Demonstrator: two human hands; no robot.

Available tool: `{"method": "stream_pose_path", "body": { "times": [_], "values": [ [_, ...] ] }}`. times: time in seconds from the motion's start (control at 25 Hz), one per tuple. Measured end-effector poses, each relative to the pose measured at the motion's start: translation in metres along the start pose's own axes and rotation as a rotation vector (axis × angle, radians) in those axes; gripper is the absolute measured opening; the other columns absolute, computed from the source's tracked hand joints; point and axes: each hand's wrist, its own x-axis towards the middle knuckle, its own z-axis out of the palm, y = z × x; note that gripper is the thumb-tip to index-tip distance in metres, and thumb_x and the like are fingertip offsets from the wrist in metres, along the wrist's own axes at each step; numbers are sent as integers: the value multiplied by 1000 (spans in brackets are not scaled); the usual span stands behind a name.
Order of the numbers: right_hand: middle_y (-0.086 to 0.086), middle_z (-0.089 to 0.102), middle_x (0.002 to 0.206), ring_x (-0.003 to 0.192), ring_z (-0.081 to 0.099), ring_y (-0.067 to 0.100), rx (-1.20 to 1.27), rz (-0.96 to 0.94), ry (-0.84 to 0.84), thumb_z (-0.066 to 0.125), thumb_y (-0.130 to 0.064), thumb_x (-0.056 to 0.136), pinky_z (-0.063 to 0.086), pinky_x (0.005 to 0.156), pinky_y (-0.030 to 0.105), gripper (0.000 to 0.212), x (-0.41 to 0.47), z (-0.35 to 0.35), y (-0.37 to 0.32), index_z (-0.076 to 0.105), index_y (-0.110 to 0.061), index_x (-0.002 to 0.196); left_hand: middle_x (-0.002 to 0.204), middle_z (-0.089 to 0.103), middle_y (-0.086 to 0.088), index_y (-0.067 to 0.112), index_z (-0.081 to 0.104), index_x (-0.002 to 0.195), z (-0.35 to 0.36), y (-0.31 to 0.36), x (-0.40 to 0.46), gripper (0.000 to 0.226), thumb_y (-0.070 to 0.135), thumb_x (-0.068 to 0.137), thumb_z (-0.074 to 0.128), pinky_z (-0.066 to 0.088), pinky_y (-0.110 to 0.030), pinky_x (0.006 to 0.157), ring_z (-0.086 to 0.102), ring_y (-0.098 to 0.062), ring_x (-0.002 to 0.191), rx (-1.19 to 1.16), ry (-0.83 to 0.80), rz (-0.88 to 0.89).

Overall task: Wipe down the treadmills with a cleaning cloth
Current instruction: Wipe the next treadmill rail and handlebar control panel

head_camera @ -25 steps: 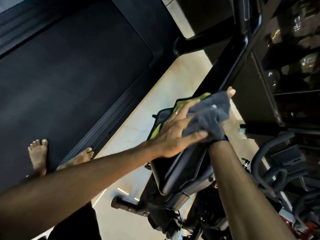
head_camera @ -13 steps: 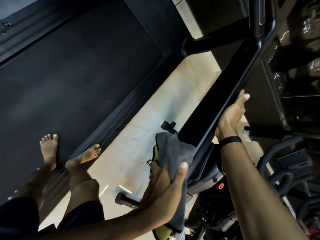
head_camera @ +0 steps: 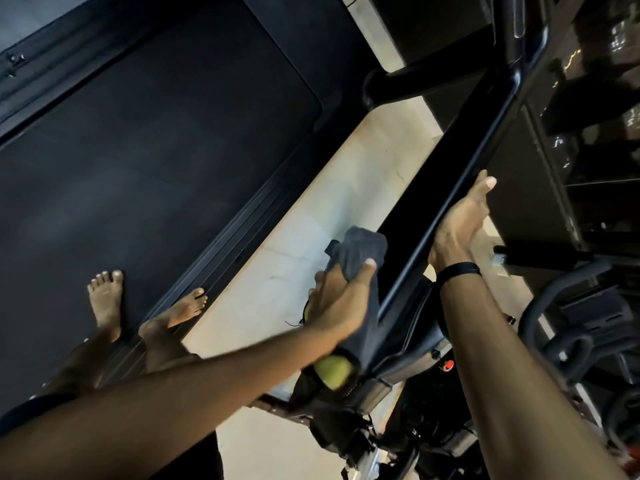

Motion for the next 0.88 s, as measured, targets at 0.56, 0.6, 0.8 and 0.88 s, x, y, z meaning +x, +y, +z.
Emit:
{"method": "stream_pose_path", "body": {
  "times": [0.56,0.6,0.8,0.88],
  "values": [
    [-3,30,163,150,27,12,-7,-44,6,22,-41,111,20,123,24,54,5,-1,4,31,-14,156,137,56,-4,30,53,132,1,3,12,53,65,93,47,44,-44,105,54,-30,124,45,-58,124],
    [-3,30,163,150,27,12,-15,-52,10,23,-41,111,20,122,22,54,8,0,5,32,-14,156,138,53,1,39,49,129,2,-5,-6,52,70,88,43,45,-44,103,53,-26,125,64,-42,228],
    [-2,33,161,150,27,13,-75,-73,47,21,-44,110,18,111,12,55,6,0,5,36,-16,154,138,53,1,36,47,137,6,0,-11,72,78,80,33,45,-49,103,53,-24,125,188,11,408],
    [2,32,162,151,25,18,-129,-52,75,20,-48,109,17,120,26,57,2,2,-2,36,-18,155,130,60,-7,24,53,130,8,31,27,67,73,89,34,48,-48,99,58,-31,119,316,-27,339]
  ]
}}
